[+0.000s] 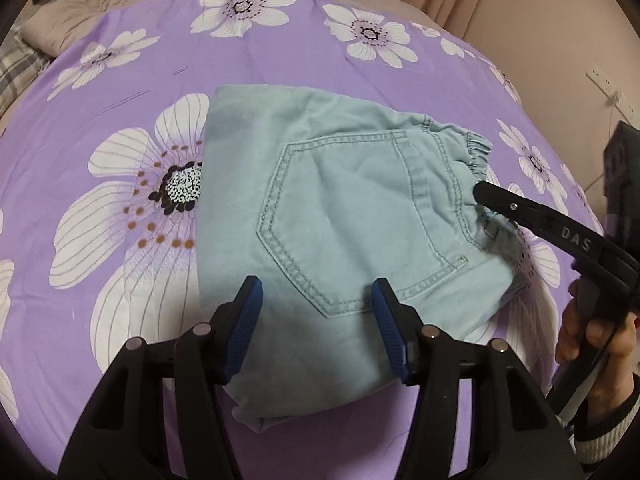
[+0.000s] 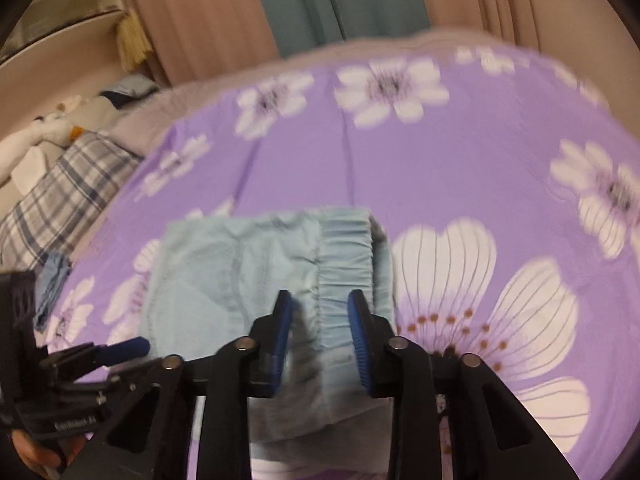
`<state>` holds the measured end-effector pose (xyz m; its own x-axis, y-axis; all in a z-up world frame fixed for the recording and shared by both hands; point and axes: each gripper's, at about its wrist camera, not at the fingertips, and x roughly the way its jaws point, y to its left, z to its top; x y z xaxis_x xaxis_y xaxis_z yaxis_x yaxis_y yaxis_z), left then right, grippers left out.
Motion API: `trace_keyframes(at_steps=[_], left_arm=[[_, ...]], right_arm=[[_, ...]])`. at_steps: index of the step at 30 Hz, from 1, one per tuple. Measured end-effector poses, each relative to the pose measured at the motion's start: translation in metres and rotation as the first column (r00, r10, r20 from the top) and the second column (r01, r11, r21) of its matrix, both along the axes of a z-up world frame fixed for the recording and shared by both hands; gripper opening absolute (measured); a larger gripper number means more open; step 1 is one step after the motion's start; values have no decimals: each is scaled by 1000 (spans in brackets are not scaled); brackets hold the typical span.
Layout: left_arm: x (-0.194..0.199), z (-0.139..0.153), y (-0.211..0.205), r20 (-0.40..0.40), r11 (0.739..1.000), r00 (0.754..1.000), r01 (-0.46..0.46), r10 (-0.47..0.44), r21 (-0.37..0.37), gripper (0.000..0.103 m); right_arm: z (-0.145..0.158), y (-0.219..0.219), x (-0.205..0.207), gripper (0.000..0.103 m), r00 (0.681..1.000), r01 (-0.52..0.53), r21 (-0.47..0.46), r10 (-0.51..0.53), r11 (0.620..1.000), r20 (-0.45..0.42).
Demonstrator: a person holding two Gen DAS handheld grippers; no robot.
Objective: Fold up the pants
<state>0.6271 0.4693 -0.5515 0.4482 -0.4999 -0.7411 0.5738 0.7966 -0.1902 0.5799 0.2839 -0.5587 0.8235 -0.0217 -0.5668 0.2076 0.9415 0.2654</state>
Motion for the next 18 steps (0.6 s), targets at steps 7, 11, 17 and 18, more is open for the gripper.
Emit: trace_keyframes(at_steps=[7,11,17,18], left_arm=[[-5,0,5,-5,1000,1000,-8,8,2,57],[-13,-1,10,-1,1000,1000,-12,12,-4,57],[-16,-2,11,6,1000,1000,-18,18,-2,57],[-17,-2,12,8,1000,1000,-18,18,0,57]], right_arm=[[-5,-6,-11,26,1000,0,54,1,999,-12],[8,4,-31,27,999,-16,41,15,999,29],[2,26,-41,27,996,-90,-25,91,996,19],[-6,28,-35,27,996,-85,-35,84,996,-25]])
